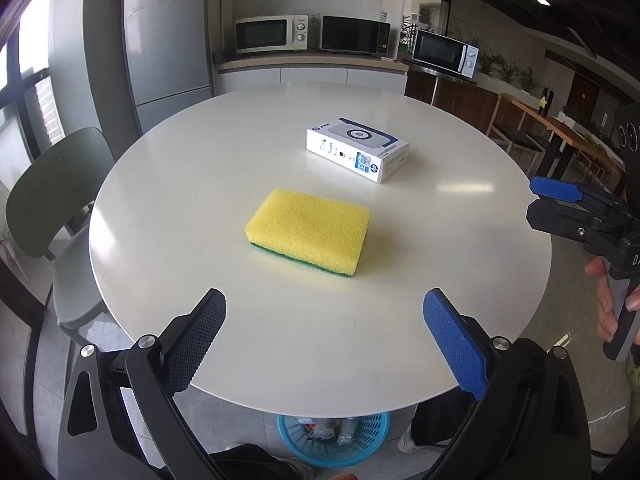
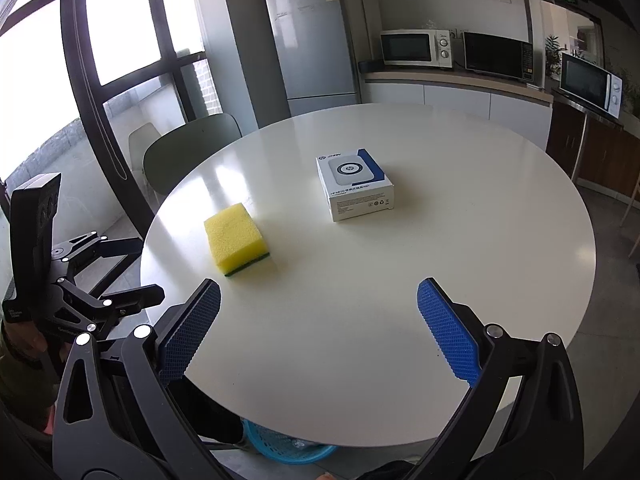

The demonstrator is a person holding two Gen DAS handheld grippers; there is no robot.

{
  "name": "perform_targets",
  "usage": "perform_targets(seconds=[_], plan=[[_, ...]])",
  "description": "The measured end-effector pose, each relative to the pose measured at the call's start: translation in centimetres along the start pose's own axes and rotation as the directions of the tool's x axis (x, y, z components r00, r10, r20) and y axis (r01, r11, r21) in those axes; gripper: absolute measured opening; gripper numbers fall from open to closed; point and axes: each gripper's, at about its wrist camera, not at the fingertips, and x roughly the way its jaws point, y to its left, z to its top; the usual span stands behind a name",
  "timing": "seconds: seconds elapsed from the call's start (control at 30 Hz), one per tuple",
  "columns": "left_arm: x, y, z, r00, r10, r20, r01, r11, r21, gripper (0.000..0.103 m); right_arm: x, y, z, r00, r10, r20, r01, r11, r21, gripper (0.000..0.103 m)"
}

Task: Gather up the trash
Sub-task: 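Raise both open tools from the wastebasket toward the sponge and HP box, then grasp the yellow sponge with the left tool while the right tool grasps the HP box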

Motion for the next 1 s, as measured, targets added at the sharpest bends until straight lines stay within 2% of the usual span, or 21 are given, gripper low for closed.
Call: perform_targets(seconds=[0.1,0.33,0.43,0.63,0.77,1.0], plan=[[0.6,0.3,1.0,1.000,0.008,-0.022,-0.009,0.997,-0.073,0.097,1.3,-0.3,1.2,1.000,-0.004,-0.003,0.004,1.000,-0.018,0.094],[0.9,1.2,2.6,0.997,0.060,-0.048,-0.068,0.982,-0.178,0.097,4.3,-1.2,3.7,0.999,0.022,-0.035,-0.023,1.000,-0.020,0.094],[1.0,2.2,3.4,0.997,0.048,-0.067,-0.063,0.970,-0.236,0.097,5.4,-1.5,4.7,0.999,0.021,-0.046,-0.023,0.999,-0.039,0.094],[1.7,4.4,4.7,0.991,-0.003,-0.132,-0.048,0.923,-0.382,0.097,9.1,-2.3,6.2,0.996,0.009,-0.086,-0.015,0.998,-0.063,0.094],[3.0,5.2,5.4,0.980,-0.036,-0.194,-0.059,0.886,-0.460,0.097,11.5,-2.7,6.9,0.994,0.004,-0.110,-0.012,0.997,-0.079,0.094],[5.7,5.4,5.8,0.948,-0.035,-0.317,-0.156,0.817,-0.556,0.097,14.5,-3.8,7.4,0.988,0.025,-0.149,-0.035,0.997,-0.064,0.094]])
